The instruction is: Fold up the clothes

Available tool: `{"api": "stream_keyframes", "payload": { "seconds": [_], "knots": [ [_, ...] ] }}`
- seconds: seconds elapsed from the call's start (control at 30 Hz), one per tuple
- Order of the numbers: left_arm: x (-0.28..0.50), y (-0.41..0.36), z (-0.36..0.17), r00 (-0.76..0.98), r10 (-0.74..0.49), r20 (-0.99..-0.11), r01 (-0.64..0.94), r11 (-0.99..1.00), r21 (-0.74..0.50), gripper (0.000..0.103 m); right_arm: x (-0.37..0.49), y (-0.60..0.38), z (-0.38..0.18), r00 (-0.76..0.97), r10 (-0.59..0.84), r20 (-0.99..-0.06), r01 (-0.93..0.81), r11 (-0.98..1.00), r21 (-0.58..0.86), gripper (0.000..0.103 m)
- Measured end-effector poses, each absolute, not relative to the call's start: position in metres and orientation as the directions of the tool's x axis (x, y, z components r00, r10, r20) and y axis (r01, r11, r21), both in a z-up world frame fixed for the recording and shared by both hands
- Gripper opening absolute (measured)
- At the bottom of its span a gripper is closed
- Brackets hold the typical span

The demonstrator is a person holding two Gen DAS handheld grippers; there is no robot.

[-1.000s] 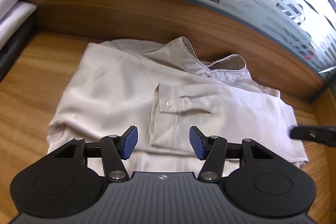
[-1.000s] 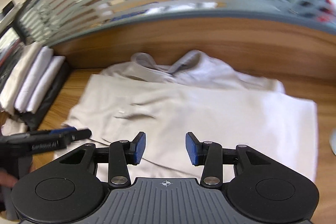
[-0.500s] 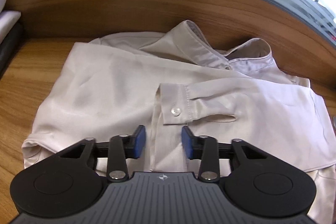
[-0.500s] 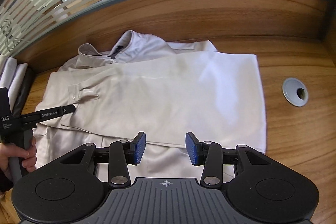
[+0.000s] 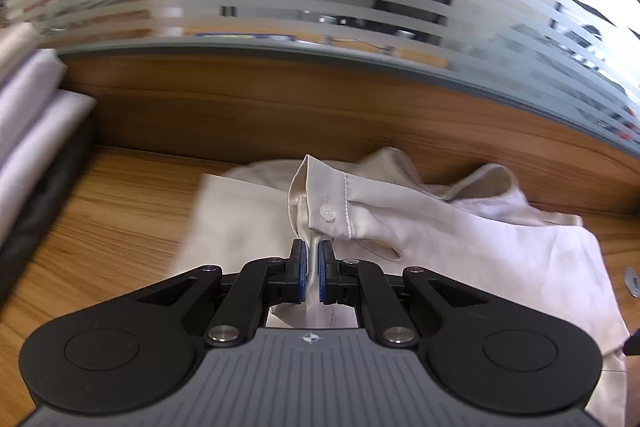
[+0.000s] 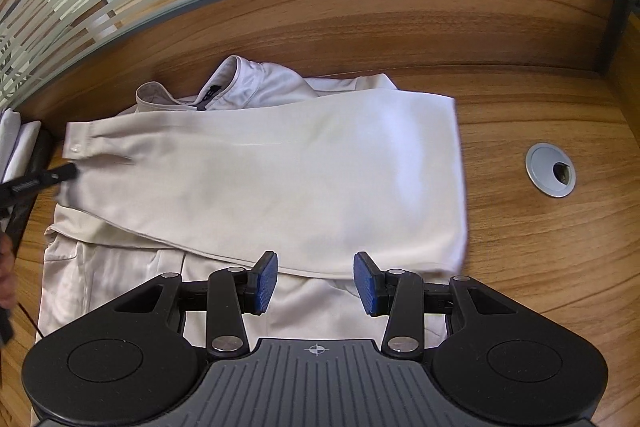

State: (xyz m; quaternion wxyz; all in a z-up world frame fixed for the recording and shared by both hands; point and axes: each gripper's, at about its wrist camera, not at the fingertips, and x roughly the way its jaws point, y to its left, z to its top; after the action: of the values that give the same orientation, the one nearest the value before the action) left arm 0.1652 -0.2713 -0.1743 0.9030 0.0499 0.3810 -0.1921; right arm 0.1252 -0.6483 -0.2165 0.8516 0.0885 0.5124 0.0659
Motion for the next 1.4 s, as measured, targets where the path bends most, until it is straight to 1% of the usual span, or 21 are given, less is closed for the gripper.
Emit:
{"api": "stream_keyframes", "payload": {
  "seconds": [0.2,0.33,0.4,0.47,0.5,0.63,0.77,0.87,0.97,1.0,1.03,1.07,1.1,1.13,1.17,1.23,1.33,1.37,1.4],
  "knots": [
    [0.181,-0.239,-0.173,0.644,-0.216,-0.733,0.336,0.942,0.018,0.006,0.120,-0.644,-0.219,0.468,0.202,-0.860,-0.022,0.976,0.217,0.045],
    [0.184,-0.224,-0.178,0.632,-0.184,-0.753,0.308,0.951,0.025,0.007,0.116,-0.647,-0.224,0.458,0.193,-0.868,-0.012,0.977,0.211,0.045],
    [0.186,-0.218,-0.184,0.610,-0.179,-0.772,0.288,0.958,0.005,0.012,0.116,-0.650,-0.226,0.454,0.185,-0.872,-0.009,0.979,0.203,0.045],
    [0.187,-0.215,-0.189,0.598,-0.176,-0.782,0.263,0.965,-0.017,0.020,0.117,-0.655,-0.228,0.458,0.169,-0.873,-0.001,0.982,0.190,0.045],
    [0.187,-0.214,-0.190,0.595,-0.175,-0.784,0.254,0.967,-0.023,0.021,0.118,-0.660,-0.230,0.463,0.161,-0.872,0.007,0.983,0.185,0.045],
    [0.185,-0.215,-0.194,0.598,-0.164,-0.784,0.253,0.967,-0.009,0.022,0.132,-0.678,-0.235,0.471,0.143,-0.870,0.038,0.983,0.182,0.045],
    [0.182,-0.216,-0.194,0.600,-0.162,-0.784,0.258,0.966,-0.002,0.024,0.141,-0.689,-0.245,0.445,0.169,-0.879,0.049,0.976,0.212,0.044],
    [0.179,-0.216,-0.194,0.600,-0.163,-0.783,0.258,0.966,-0.004,0.026,0.138,-0.680,-0.251,0.419,0.202,-0.885,-0.015,0.976,0.216,0.044],
    [0.175,-0.216,-0.194,0.595,-0.163,-0.787,0.260,0.966,-0.004,0.027,0.129,-0.659,-0.260,0.389,0.178,-0.904,-0.140,0.981,0.134,0.044],
    [0.174,-0.217,-0.194,0.594,-0.163,-0.787,0.261,0.965,-0.003,0.027,0.127,-0.652,-0.264,0.381,0.160,-0.911,-0.181,0.979,0.096,0.041],
    [0.172,-0.217,-0.193,0.593,-0.164,-0.788,0.262,0.965,-0.003,0.027,0.124,-0.646,-0.268,0.378,0.135,-0.916,-0.215,0.975,0.055,0.036],
    [0.171,-0.216,-0.193,0.593,-0.164,-0.788,0.262,0.965,-0.004,0.027,0.122,-0.643,-0.271,0.385,0.105,-0.917,-0.229,0.973,0.015,0.022],
    [0.170,-0.216,-0.192,0.593,-0.165,-0.788,0.263,0.965,-0.004,0.027,0.119,-0.640,-0.274,0.394,0.075,-0.916,-0.239,0.971,-0.024,0.015],
    [0.169,-0.216,-0.191,0.592,-0.168,-0.788,0.265,0.964,-0.006,0.027,0.118,-0.642,-0.274,0.405,0.054,-0.913,-0.227,0.973,-0.043,0.014],
    [0.167,-0.215,-0.189,0.591,-0.172,-0.788,0.270,0.963,-0.008,0.027,0.118,-0.645,-0.273,0.417,0.035,-0.908,-0.209,0.976,-0.058,0.009],
    [0.164,-0.215,-0.188,0.592,-0.176,-0.787,0.279,0.960,-0.006,0.028,0.117,-0.651,-0.272,0.435,-0.003,-0.900,-0.168,0.982,-0.085,0.008],
    [0.163,-0.215,-0.190,0.585,-0.174,-0.792,0.285,0.958,0.000,0.032,0.117,-0.666,-0.272,0.424,-0.019,-0.906,-0.139,0.987,-0.086,0.011],
    [0.163,-0.215,-0.191,0.583,-0.172,-0.794,0.283,0.959,0.001,0.033,0.117,-0.669,-0.273,0.414,-0.012,-0.910,-0.145,0.986,-0.079,0.015],
    [0.163,-0.214,-0.191,0.582,-0.169,-0.795,0.279,0.960,0.000,0.034,0.118,-0.673,-0.273,0.402,-0.001,-0.916,-0.154,0.986,-0.068,0.024]
  ]
}}
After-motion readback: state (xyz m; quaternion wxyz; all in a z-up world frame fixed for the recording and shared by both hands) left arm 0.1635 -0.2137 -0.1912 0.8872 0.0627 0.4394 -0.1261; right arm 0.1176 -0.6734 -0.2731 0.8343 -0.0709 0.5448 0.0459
